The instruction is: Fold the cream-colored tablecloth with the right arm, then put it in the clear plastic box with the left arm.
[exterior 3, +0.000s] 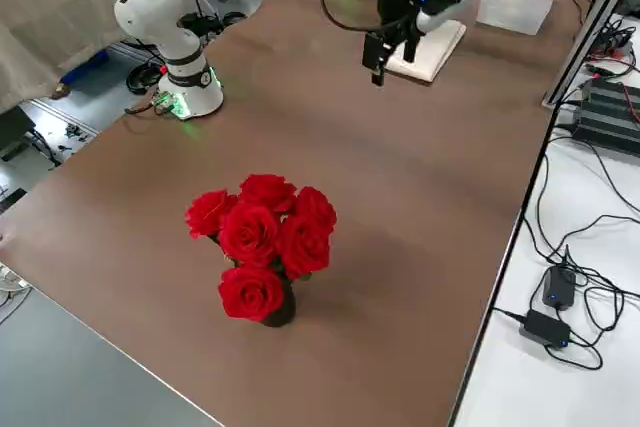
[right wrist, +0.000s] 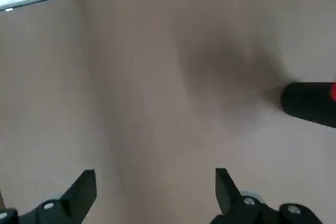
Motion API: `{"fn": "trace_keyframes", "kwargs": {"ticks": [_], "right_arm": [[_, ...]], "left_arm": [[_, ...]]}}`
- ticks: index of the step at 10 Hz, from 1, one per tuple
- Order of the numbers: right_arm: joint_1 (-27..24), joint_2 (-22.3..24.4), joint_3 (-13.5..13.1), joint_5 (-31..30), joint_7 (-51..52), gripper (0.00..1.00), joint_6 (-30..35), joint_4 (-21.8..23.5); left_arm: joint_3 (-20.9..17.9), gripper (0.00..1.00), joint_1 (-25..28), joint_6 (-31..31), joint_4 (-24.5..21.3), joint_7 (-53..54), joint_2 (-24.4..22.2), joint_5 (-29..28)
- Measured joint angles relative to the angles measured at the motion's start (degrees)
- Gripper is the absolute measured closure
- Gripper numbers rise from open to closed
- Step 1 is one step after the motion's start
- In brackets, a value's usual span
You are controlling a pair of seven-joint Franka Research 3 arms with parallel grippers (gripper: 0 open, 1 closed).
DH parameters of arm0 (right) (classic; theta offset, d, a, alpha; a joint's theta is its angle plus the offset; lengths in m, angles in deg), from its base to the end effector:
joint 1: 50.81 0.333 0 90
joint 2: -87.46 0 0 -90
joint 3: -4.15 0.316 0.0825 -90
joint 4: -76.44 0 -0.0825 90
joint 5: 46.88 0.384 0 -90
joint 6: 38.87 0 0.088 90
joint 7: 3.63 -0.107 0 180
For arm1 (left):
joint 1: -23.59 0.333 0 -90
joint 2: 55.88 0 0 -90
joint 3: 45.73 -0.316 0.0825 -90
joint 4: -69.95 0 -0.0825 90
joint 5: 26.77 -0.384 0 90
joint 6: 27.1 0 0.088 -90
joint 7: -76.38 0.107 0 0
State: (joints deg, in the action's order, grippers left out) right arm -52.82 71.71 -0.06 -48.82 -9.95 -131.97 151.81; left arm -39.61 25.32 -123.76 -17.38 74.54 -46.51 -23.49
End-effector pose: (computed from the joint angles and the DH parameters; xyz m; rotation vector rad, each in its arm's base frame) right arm 0.6388 -0.0662 0.5864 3.0697 -0.3305 0.0546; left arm 0.6097 -0.0475 0.5622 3.0670 -0.0559 -0.0059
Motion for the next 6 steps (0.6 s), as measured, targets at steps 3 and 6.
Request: {"fn": "trace_keyframes", "kwargs": {"ticks": [3, 6], "right_arm": [[-0.2, 5.3, 0.1, -0.5, 1.8, 0.00, 7.0, 0.0], [-0.1, 9.0, 1.5, -0.5, 1.9, 0.00, 12.1, 0.0]], "left_arm": [[3.6, 0.00, -0.4, -1.0, -0.1, -0.3, 3.9, 4.5], [8.8, 0.00, -0.4, -8.4, -2.6, -0.3, 8.5, 7.7]]}}
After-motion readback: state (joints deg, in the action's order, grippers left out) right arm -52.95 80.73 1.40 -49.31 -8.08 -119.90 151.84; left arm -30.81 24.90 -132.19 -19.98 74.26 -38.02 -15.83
